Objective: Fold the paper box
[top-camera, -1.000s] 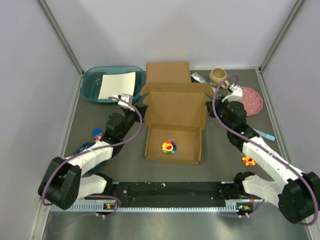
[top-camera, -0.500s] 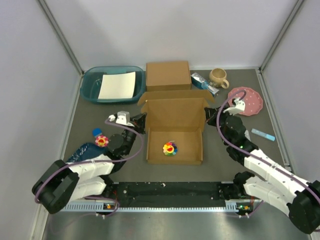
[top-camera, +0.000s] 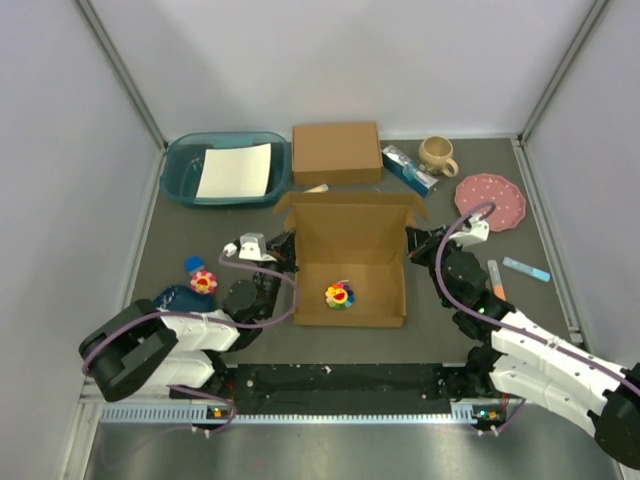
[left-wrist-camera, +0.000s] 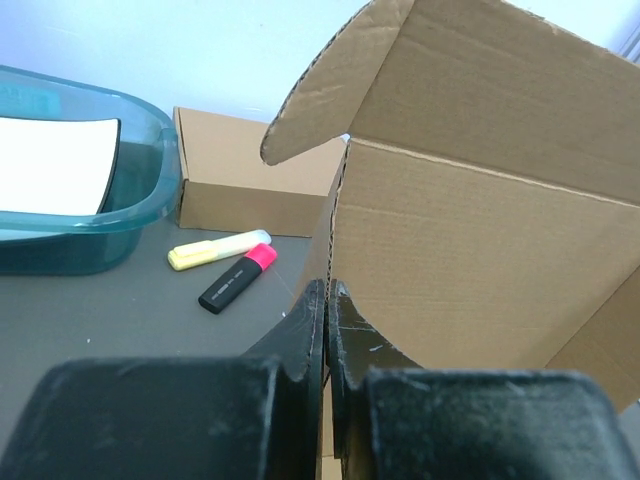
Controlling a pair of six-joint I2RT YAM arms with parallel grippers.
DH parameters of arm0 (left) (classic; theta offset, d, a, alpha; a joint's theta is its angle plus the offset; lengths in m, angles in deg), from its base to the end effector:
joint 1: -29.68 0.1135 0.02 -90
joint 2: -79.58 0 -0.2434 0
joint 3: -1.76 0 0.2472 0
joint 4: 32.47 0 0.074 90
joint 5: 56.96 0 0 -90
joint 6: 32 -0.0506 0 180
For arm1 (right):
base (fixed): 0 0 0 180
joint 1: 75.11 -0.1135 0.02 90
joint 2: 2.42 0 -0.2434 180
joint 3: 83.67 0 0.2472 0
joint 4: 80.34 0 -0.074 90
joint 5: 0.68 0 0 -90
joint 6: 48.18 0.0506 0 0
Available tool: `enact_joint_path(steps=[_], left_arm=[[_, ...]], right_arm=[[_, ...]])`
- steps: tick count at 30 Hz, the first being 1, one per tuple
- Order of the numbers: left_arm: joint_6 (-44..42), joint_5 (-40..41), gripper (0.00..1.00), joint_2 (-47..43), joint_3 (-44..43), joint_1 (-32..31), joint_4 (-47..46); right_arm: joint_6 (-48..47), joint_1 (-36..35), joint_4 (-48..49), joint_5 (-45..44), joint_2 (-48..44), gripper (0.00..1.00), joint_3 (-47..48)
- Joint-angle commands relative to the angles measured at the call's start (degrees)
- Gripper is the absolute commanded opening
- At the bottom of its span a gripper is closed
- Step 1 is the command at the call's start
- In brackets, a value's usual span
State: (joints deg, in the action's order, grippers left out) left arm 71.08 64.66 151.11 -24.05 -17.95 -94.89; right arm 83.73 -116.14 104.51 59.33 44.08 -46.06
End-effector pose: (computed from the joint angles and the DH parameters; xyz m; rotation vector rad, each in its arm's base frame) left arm 0.1730 -0.1503 0.2010 -0.0835 1.3412 -0.5462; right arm 0.1782 0.1215 0.2436 0.4183 1.6226 0.6770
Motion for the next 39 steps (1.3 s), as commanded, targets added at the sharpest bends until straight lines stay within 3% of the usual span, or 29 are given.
enact_joint_path(steps=[1,15,25,34,39], left_arm=[[-0.3,-0.3,0.00,3.1,1.7,-4.3,-11.5],[-2.5,7.4,0.00,5.9,5.3,-12.8,-19.2],[-2.4,8.0,0.00,-3.5,1.9,-12.8,-10.2],[-0.6,9.7,0.00,-6.9,0.6,-12.7,-9.1],[5.5,11.5,0.00,-8.1,0.3,-12.6,-6.2]], right_arm=[[2.6,-4.0,-11.2,3.5,0.5,0.00,-4.8],[2.5,-9.6,-17.8,-1.0,-6.6,0.00,-7.7],[-0.9,-15.3,-21.7,-5.7,-9.0,0.00,-7.1],[-5.5,-17.7,-22.3,-5.8,-13.3,0.00,-6.9],[-8.6,-17.8,-24.6,-6.0,-16.3,0.00,-6.4]])
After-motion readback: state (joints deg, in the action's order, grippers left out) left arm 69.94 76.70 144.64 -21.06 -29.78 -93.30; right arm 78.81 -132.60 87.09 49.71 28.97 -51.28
